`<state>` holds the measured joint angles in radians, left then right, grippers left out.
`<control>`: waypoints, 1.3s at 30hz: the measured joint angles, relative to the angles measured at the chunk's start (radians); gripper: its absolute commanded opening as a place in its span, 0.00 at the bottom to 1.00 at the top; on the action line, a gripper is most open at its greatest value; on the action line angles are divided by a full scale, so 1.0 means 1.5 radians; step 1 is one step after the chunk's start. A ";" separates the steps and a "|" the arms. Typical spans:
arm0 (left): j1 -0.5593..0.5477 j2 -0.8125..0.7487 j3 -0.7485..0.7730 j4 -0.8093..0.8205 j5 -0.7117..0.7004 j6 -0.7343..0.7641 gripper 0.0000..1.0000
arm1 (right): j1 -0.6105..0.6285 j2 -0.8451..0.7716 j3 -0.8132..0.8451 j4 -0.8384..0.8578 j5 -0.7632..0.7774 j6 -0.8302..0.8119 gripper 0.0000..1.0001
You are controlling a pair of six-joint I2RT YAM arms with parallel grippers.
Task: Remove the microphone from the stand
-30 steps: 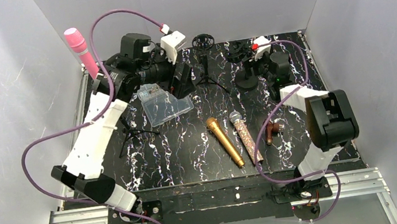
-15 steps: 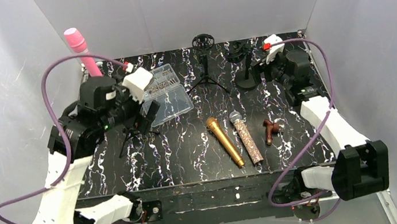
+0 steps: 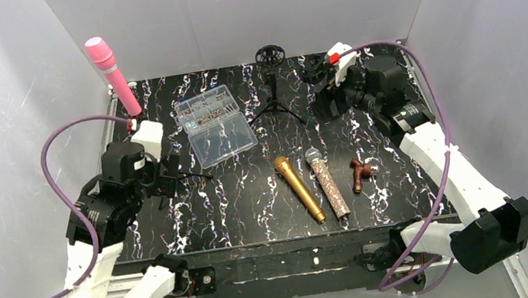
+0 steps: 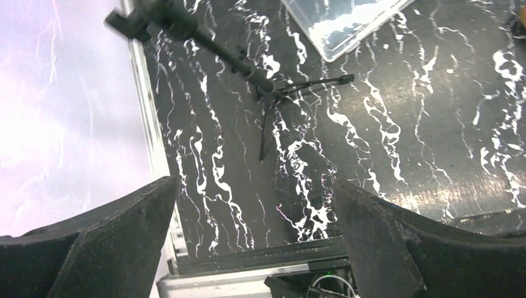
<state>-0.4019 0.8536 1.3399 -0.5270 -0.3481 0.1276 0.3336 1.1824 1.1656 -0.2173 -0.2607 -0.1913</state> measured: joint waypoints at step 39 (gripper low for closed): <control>0.154 0.088 -0.161 0.479 -0.019 -0.026 0.99 | 0.083 0.063 0.057 -0.081 -0.043 0.004 0.88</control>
<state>-0.1715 0.9859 1.0988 0.1909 -0.3767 0.0883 0.4587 1.2774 1.2518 -0.3389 -0.3248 -0.1860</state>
